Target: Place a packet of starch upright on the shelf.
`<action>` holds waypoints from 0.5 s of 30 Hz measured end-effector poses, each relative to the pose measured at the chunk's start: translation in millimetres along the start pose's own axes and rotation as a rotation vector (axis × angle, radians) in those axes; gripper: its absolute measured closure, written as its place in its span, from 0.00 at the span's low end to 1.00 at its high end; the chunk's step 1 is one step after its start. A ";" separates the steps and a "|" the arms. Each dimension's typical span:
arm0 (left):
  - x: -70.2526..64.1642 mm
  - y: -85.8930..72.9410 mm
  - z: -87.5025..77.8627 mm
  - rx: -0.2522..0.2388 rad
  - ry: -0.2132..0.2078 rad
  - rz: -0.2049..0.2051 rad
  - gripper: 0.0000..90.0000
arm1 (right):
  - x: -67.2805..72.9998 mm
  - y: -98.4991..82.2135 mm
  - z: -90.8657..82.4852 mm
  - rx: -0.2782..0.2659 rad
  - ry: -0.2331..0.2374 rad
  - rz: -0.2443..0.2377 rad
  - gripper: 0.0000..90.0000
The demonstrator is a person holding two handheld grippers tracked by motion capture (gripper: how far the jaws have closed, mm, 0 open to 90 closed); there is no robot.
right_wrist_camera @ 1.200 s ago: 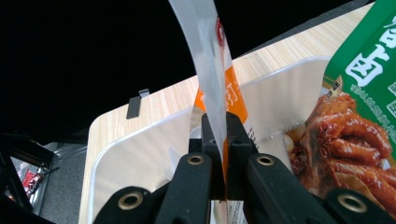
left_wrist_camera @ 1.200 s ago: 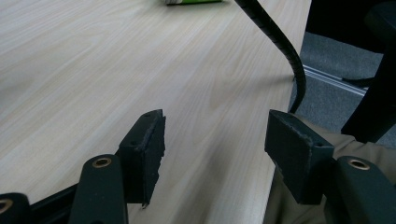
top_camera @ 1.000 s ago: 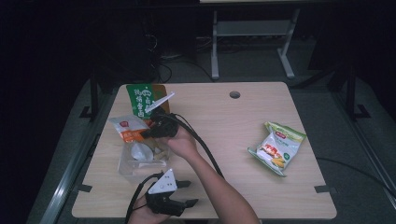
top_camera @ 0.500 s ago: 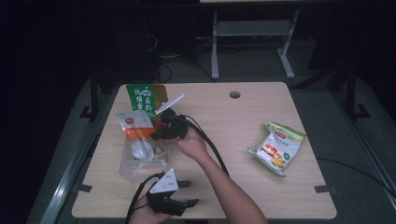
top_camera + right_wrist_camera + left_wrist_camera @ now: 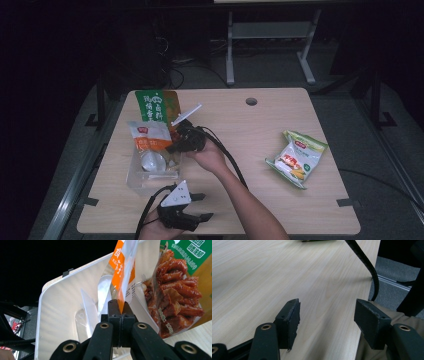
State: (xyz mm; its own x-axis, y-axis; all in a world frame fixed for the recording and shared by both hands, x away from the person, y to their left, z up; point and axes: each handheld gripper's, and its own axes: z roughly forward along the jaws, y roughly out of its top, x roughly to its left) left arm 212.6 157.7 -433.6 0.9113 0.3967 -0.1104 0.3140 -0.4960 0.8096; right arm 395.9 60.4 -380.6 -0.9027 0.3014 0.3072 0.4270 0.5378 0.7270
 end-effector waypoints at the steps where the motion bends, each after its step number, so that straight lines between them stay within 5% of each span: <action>1: -0.1 0.1 0.2 0.000 0.001 -0.001 0.40 | 0.6 0.2 -0.3 -0.002 -0.001 -0.001 0.97; 15: 1.0 1.1 1.6 0.009 0.018 -0.002 0.35 | 2.6 -3.7 -22.5 -0.039 0.015 -0.016 0.85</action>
State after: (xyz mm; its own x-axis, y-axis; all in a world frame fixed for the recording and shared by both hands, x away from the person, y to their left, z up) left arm 214.4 156.3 -433.7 0.9058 0.4113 -0.1017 0.3183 -0.5024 0.8039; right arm 390.7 41.4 -368.6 -0.9101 0.2812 0.3044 0.4105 0.5112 0.7551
